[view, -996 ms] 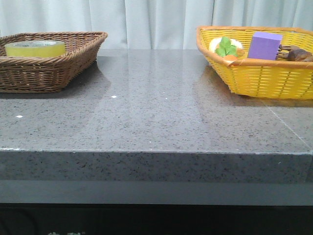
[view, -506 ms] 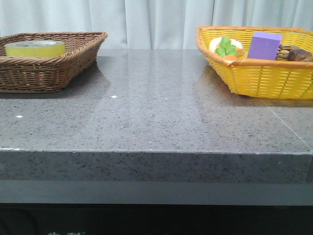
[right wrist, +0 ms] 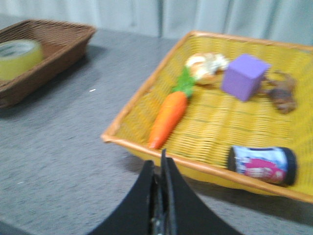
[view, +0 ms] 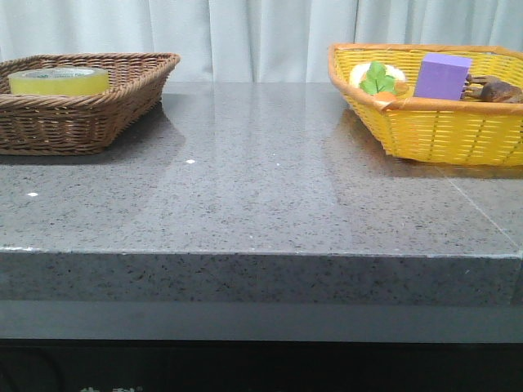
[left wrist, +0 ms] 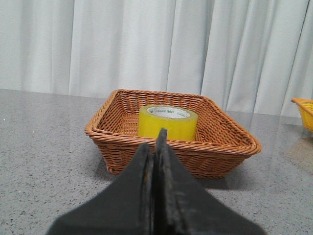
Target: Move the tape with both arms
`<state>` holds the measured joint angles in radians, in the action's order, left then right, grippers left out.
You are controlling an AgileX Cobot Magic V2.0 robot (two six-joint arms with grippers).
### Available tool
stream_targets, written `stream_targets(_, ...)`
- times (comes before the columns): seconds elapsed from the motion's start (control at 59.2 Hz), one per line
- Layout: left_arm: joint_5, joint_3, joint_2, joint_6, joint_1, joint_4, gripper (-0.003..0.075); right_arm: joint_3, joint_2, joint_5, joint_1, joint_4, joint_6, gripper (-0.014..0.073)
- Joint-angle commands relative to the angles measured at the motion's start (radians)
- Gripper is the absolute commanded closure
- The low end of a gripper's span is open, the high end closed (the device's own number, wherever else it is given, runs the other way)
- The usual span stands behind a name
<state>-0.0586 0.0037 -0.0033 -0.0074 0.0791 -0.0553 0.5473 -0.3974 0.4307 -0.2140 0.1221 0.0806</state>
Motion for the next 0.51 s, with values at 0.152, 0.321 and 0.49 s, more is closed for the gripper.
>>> stream_targets(0.152,-0.084,0.008,-0.019,-0.007,0.003,-0.002,0.0741,-0.203,0.188,-0.249,0.122,-0.017,0.007,0.0661)
stream_targets(0.321,-0.084,0.008,-0.019,-0.007,0.003,-0.002,0.0741,-0.346,0.293,-0.343,0.146,-0.017,0.007,0.0661)
stream_targets(0.49,-0.084,0.008,-0.019,-0.007,0.003,-0.002,0.0741,-0.465,0.376,-0.417,0.146,-0.017,0.007,0.0661)
